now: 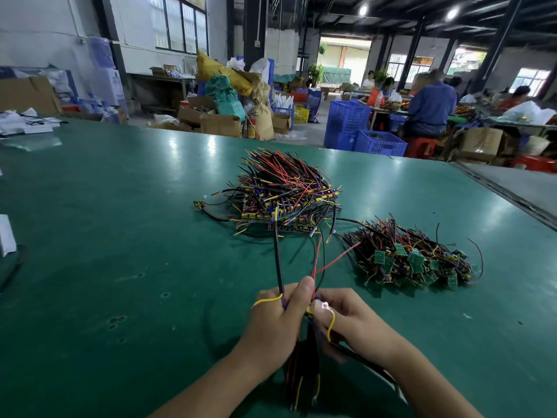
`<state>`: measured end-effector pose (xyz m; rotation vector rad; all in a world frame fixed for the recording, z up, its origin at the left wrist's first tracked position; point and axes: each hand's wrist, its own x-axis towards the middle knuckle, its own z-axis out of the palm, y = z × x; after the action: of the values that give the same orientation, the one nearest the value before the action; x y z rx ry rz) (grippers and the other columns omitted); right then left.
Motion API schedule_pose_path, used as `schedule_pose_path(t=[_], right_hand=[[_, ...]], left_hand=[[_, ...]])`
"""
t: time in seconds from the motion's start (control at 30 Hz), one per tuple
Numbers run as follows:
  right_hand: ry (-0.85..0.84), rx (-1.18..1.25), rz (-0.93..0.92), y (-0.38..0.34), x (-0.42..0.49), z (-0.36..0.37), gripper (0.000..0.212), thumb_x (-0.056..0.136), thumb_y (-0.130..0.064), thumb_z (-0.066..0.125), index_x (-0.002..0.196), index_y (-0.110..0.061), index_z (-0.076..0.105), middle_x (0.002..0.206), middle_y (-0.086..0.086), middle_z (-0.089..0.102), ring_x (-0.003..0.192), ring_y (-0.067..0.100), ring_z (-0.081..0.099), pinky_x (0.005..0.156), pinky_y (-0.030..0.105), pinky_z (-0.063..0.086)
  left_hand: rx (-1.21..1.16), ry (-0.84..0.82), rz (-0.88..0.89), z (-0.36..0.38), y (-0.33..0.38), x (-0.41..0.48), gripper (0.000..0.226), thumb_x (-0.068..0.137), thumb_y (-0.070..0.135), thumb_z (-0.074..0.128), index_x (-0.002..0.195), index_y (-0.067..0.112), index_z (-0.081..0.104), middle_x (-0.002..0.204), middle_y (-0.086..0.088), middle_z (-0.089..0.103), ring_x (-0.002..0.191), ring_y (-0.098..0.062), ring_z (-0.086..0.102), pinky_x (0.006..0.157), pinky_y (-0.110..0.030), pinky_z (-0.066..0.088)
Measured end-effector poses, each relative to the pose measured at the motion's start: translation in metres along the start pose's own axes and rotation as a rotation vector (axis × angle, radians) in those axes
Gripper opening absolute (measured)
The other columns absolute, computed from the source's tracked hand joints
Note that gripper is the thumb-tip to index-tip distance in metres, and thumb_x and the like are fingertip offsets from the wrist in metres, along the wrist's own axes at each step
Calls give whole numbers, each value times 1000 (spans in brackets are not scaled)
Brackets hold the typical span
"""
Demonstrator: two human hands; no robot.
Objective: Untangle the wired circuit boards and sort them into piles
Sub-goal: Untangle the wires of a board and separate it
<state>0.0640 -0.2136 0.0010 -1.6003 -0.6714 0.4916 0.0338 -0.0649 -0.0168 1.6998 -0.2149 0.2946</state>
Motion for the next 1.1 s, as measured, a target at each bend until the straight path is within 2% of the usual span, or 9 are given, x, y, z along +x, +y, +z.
schedule_pose_path(t=[0.07, 0.13, 0.3, 0.43, 0.53, 0.7, 0.87, 0.97, 1.1], right_hand=[[13, -68, 17, 1, 1, 3, 61, 85, -68, 54, 77, -9, 62, 45, -1, 47, 31, 14, 44, 37, 21, 32], [13, -137, 35, 0, 2, 5, 60, 84, -74, 49, 65, -17, 57, 43, 2, 49, 32, 16, 45, 39, 25, 33], [-8, -108, 33, 1, -1, 4, 48, 91, -58, 48, 62, -20, 48, 41, 1, 48, 29, 13, 40, 38, 23, 28], [-13, -25, 0, 2, -1, 11, 44, 97, -45, 46, 66, -14, 46, 43, 1, 43, 31, 11, 34, 38, 17, 28], [2, 12, -2, 4, 0, 17, 43, 97, -40, 43, 70, -6, 43, 44, -2, 44, 33, 10, 34, 39, 19, 28], [15, 5, -42, 4, 0, 20, 49, 97, -48, 44, 68, -8, 46, 44, 0, 47, 35, 16, 34, 44, 28, 28], [36, -23, -76, 8, 1, 27, 55, 95, -60, 44, 65, -13, 46, 43, 3, 50, 38, 19, 36, 47, 26, 32], [50, -24, -79, 11, 1, 28, 58, 94, -63, 45, 66, -13, 46, 44, 5, 53, 38, 18, 40, 48, 25, 35], [60, 20, -129, 11, 1, 32, 54, 96, -60, 45, 66, -15, 49, 48, 5, 54, 39, 20, 45, 47, 27, 37]], left_hand=[[-53, 44, -36, 6, -1, -3, 54, 88, 59, 43, 59, 17, 62, 57, -2, 63, 60, -16, 58, 66, -37, 48], [-58, 102, -85, 6, -2, -2, 57, 84, 64, 43, 57, 16, 58, 54, -3, 56, 59, -14, 51, 64, -39, 46], [-63, 67, -183, 6, 1, 2, 57, 82, 58, 43, 53, 9, 48, 57, -4, 50, 60, -15, 47, 65, -42, 44], [-281, 39, -262, 4, 3, 3, 50, 88, 47, 50, 48, 20, 58, 54, 6, 58, 55, -11, 54, 57, -24, 44], [-352, 35, -290, 4, 5, 4, 58, 99, 34, 47, 45, 24, 63, 48, 10, 57, 47, -4, 55, 51, -17, 44], [-390, 37, -332, 2, 8, 4, 45, 84, 46, 52, 46, 22, 52, 49, 10, 47, 49, -12, 47, 56, -27, 40], [-416, 71, -423, -1, 10, 4, 38, 96, 35, 53, 63, 17, 53, 61, -9, 50, 59, -24, 52, 57, -32, 45], [-417, 88, -434, -1, 12, 3, 43, 96, 33, 52, 55, 20, 50, 56, -4, 50, 53, -21, 50, 54, -28, 42], [-521, 118, -490, -1, 18, 4, 51, 97, 30, 50, 47, 19, 42, 43, 4, 40, 35, -11, 40, 39, -16, 32]])
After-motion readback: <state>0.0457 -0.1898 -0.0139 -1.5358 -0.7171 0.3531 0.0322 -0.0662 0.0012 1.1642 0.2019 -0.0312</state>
